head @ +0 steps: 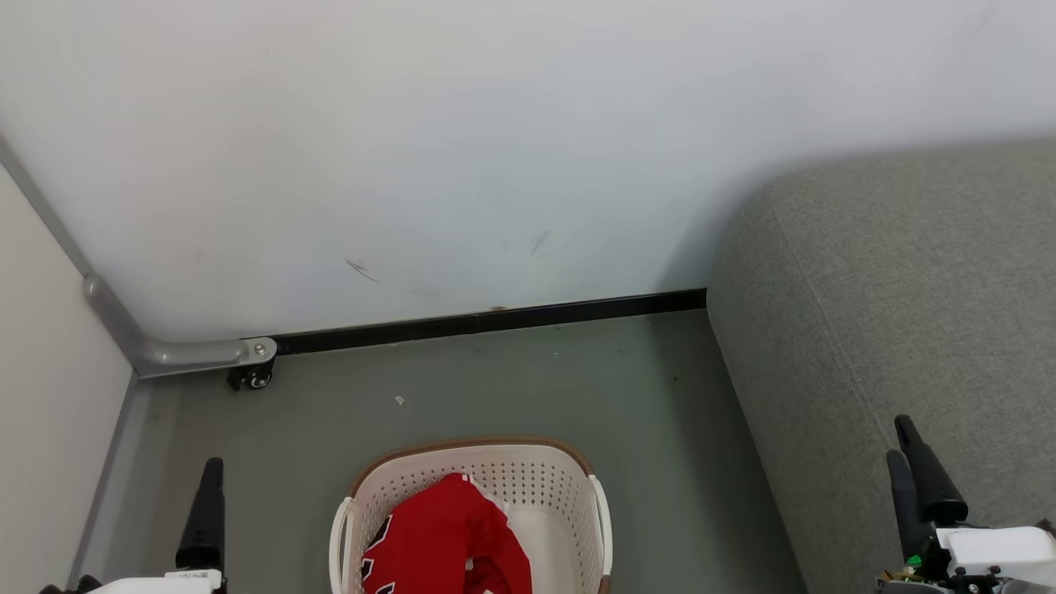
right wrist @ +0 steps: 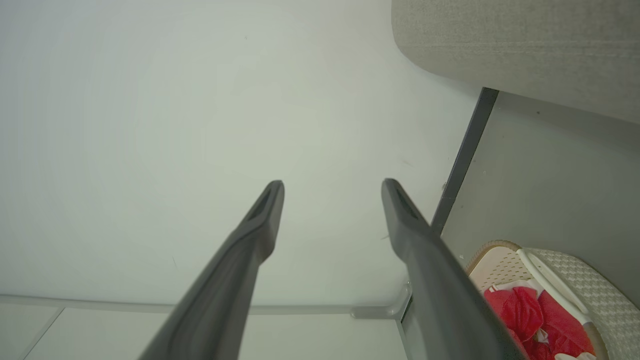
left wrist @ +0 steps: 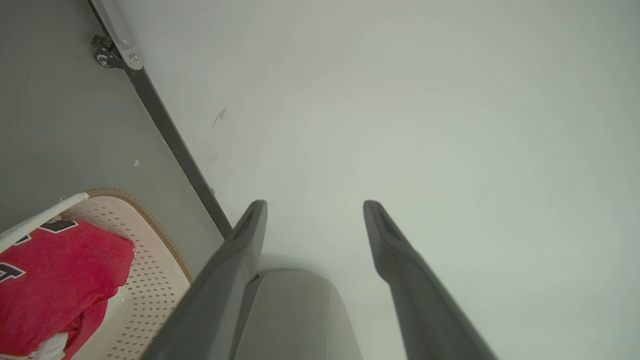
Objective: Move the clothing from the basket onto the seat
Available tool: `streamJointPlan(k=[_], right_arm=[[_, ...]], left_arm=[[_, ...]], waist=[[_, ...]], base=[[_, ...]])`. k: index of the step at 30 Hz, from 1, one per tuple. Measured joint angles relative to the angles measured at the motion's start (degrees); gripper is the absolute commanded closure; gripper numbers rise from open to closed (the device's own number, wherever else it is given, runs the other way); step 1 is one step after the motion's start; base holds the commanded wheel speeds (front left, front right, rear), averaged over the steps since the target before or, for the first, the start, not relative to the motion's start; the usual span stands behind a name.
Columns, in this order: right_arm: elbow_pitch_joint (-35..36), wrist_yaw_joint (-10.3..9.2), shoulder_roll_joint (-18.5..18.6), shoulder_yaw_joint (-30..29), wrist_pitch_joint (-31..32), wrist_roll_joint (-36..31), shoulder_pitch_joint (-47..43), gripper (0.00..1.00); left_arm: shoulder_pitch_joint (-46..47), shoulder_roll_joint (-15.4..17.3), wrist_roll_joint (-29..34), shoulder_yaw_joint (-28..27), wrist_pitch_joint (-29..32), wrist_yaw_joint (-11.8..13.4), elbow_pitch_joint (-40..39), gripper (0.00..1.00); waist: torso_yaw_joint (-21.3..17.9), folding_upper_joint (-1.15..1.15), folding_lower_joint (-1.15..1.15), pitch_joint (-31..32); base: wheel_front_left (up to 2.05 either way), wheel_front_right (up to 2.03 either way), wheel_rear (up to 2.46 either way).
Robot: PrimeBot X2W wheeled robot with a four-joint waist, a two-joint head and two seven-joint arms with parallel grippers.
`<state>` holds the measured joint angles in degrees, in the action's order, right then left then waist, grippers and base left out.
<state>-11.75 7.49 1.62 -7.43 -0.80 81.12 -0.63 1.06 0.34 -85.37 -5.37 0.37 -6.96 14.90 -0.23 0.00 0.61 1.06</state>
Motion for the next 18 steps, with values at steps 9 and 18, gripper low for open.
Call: streamJointPlan(k=[9,18], right_arm=[[3.0,0.0,0.0,0.5,-1.7,-8.4,0.0,0.0],[6.2,0.0,0.1,1.7,-3.4,-19.7,-0.1,0.0]], left_arm=[[0.0,0.1,6.4,-3.1,-1.9,0.0,-3.1,0.0],[-0.2,0.2,13.8,-3.9,-3.8,0.0,-6.2,0.0]], waist=[[0.1,0.0,0.35,1.7],[0.3,0.0,0.33,3.4]], base=[[0.0,0.0,0.0],[0.0,0.0,0.0]])
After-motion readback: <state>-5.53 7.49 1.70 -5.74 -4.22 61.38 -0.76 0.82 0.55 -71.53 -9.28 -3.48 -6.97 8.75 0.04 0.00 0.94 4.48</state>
